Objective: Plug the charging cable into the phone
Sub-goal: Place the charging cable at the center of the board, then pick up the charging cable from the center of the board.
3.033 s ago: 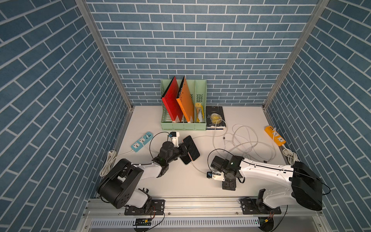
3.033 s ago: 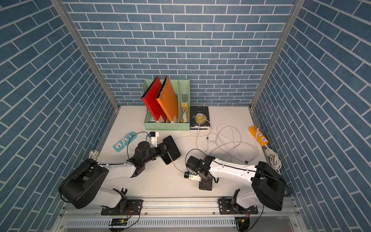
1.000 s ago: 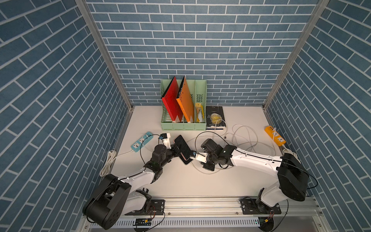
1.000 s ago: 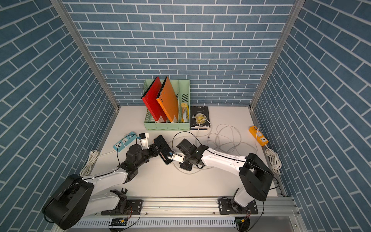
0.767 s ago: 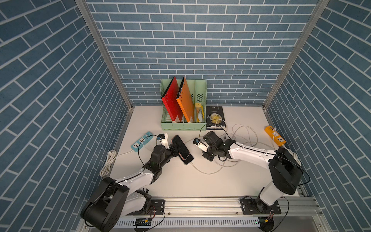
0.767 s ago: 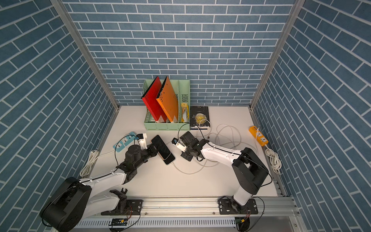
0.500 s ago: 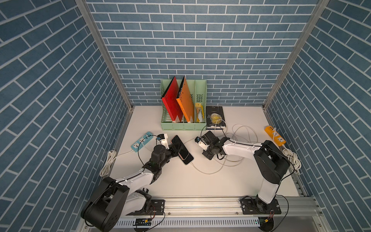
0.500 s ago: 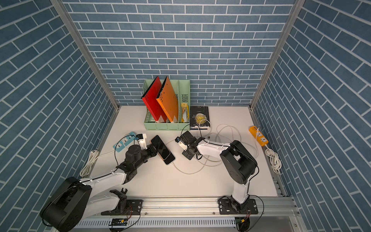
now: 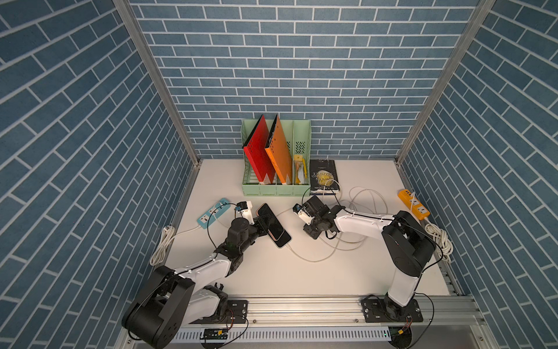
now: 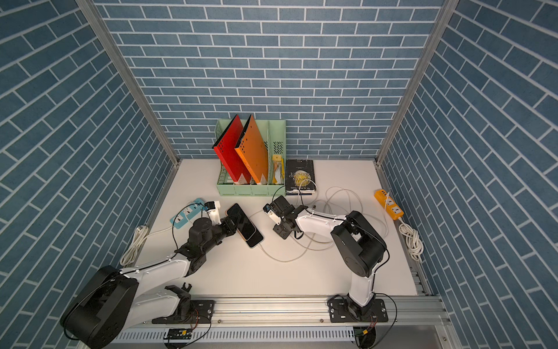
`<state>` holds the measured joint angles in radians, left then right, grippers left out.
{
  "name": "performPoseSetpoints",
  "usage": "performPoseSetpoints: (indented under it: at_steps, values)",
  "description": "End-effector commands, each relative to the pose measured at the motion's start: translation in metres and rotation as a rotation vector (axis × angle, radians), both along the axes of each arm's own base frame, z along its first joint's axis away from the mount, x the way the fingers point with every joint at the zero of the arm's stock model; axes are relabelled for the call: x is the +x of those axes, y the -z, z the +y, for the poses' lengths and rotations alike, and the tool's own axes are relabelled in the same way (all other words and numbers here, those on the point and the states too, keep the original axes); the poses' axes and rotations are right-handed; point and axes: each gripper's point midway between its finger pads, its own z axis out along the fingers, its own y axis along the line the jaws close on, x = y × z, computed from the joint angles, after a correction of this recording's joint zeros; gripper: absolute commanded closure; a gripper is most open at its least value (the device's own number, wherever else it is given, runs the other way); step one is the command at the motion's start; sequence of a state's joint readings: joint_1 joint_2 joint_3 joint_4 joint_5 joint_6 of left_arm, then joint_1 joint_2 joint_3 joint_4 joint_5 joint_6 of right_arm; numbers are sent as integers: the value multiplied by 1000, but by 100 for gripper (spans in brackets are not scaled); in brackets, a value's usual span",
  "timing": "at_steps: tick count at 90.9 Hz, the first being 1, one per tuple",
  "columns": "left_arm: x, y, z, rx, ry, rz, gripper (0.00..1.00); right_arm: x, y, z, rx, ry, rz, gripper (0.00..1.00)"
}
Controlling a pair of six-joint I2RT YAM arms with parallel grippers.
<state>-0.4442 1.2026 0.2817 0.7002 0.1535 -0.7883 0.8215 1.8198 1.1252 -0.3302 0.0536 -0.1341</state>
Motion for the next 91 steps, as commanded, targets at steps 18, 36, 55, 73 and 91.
performPoseSetpoints:
  at_steps: [18, 36, 55, 73, 91]
  values:
    - [5, -13, -3, -14, 11, -48, 100, -7, 23, -9, -28, 30, 90, 68]
    - [5, -12, -4, -14, 16, -47, 100, -10, 34, -15, -39, 54, 129, 72]
    - [5, -12, -4, -14, 18, -47, 100, -15, 39, -22, -40, 74, 157, 75]
    - [5, -11, -4, -12, 18, -45, 100, -16, 36, -30, -31, 106, 175, 74]
    - [5, -12, -5, -15, 22, -47, 100, -20, 41, -35, -44, 115, 206, 74]
